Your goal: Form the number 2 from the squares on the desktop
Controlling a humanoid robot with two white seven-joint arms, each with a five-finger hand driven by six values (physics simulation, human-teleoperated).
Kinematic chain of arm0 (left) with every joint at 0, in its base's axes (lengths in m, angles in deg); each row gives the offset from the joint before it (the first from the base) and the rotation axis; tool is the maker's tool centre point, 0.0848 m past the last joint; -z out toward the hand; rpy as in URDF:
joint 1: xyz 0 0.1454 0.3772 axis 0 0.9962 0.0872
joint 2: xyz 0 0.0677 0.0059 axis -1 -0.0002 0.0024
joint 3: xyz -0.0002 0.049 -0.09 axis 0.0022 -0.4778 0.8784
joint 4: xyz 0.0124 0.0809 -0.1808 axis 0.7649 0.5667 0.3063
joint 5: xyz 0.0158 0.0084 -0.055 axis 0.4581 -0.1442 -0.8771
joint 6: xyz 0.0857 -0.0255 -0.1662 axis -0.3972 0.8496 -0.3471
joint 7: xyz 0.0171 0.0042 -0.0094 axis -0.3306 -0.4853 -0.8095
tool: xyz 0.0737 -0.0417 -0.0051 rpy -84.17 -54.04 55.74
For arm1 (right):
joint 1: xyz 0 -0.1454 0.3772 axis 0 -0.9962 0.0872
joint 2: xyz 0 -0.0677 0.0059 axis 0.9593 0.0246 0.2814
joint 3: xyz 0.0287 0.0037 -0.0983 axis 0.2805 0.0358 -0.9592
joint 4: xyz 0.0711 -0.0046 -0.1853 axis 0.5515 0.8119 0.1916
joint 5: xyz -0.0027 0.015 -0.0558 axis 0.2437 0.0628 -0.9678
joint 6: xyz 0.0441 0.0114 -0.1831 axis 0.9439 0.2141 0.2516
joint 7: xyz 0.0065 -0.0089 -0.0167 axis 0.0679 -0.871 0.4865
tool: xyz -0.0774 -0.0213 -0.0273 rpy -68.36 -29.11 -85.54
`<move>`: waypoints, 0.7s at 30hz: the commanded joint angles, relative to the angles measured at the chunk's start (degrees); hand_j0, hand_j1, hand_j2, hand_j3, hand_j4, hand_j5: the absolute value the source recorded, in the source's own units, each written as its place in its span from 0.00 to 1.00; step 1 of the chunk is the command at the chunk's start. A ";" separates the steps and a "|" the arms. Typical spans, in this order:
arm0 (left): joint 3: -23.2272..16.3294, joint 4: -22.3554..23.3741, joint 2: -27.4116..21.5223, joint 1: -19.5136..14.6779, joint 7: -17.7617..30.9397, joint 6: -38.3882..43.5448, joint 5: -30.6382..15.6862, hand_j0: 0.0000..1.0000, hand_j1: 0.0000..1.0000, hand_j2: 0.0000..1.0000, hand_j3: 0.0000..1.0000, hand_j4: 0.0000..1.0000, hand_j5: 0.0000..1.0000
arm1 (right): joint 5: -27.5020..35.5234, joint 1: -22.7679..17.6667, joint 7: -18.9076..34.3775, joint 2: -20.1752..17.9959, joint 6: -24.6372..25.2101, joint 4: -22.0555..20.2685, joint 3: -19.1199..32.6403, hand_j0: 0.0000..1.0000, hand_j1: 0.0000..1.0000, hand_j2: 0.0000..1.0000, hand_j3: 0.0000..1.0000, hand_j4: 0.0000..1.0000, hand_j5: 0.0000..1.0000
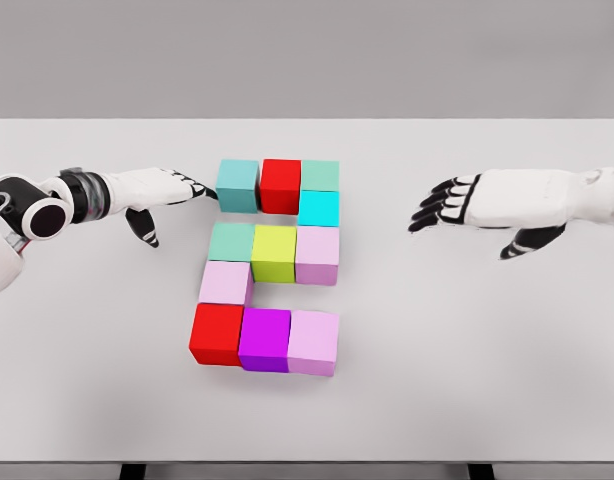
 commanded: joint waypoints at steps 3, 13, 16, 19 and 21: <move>0.09 -0.29 -0.01 0.00 -0.02 0.04 -0.09 1.00 1.00 1.00 1.00 1.00 1.00 | 16.86 -0.26 -0.02 -5.32 0.14 4.98 4.18 1.00 1.00 1.00 1.00 1.00 1.00; 0.10 -0.38 0.08 0.00 -0.02 0.04 -0.09 1.00 1.00 1.00 1.00 1.00 1.00 | 27.60 -5.98 -0.02 -7.25 0.14 8.24 5.58 1.00 1.00 1.00 1.00 1.00 1.00; 0.10 -0.38 0.08 0.00 -0.02 0.04 -0.09 1.00 1.00 1.00 1.00 1.00 1.00 | 27.33 -8.87 -0.02 -5.93 0.14 7.28 9.54 1.00 1.00 1.00 1.00 1.00 1.00; 0.10 -0.29 0.43 -0.09 -0.02 0.13 -0.09 1.00 1.00 1.00 1.00 1.00 1.00 | 26.98 -20.11 -0.02 1.80 0.14 8.51 14.45 1.00 1.00 1.00 1.00 1.00 1.00; 0.10 -0.29 0.43 -0.09 -0.02 0.04 -0.09 1.00 1.00 1.00 1.00 1.00 1.00 | 26.54 -28.29 -0.02 6.81 0.14 8.25 23.15 1.00 1.00 1.00 1.00 1.00 1.00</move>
